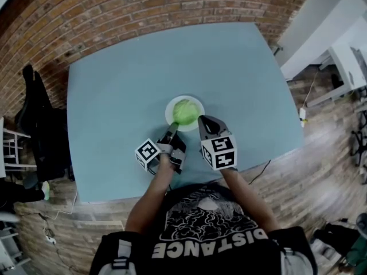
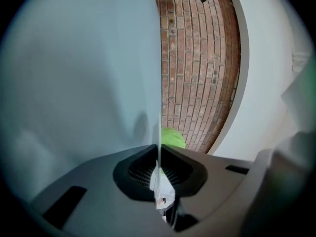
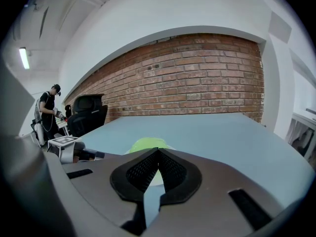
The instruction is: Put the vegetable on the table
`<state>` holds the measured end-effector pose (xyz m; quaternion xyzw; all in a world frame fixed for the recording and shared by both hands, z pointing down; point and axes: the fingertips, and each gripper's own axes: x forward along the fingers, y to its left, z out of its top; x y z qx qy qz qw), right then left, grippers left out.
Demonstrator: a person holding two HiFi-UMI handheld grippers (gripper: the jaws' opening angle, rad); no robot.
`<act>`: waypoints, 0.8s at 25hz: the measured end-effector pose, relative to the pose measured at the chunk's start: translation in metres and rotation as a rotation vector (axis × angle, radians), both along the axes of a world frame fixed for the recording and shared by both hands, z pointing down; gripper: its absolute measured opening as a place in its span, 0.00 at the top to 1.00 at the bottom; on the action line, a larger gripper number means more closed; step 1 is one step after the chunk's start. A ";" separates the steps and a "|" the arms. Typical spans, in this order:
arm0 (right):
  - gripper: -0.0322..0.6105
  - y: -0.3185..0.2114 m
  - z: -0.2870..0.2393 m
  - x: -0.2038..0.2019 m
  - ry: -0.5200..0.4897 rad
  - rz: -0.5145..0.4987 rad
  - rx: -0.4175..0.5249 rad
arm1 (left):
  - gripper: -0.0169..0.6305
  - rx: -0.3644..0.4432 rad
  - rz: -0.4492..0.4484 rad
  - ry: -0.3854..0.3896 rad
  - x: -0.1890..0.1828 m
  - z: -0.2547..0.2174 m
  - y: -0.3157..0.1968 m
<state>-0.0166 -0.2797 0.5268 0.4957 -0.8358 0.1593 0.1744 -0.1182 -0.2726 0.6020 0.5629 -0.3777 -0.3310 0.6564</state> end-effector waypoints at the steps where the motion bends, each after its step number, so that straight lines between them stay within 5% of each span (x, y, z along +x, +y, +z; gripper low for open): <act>1: 0.94 -0.001 0.000 0.001 0.000 0.000 -0.002 | 0.94 -0.005 0.005 -0.003 0.002 0.002 -0.001; 20: 0.94 -0.013 0.011 0.012 -0.017 0.012 -0.045 | 0.94 -0.073 0.085 -0.103 0.014 0.023 -0.017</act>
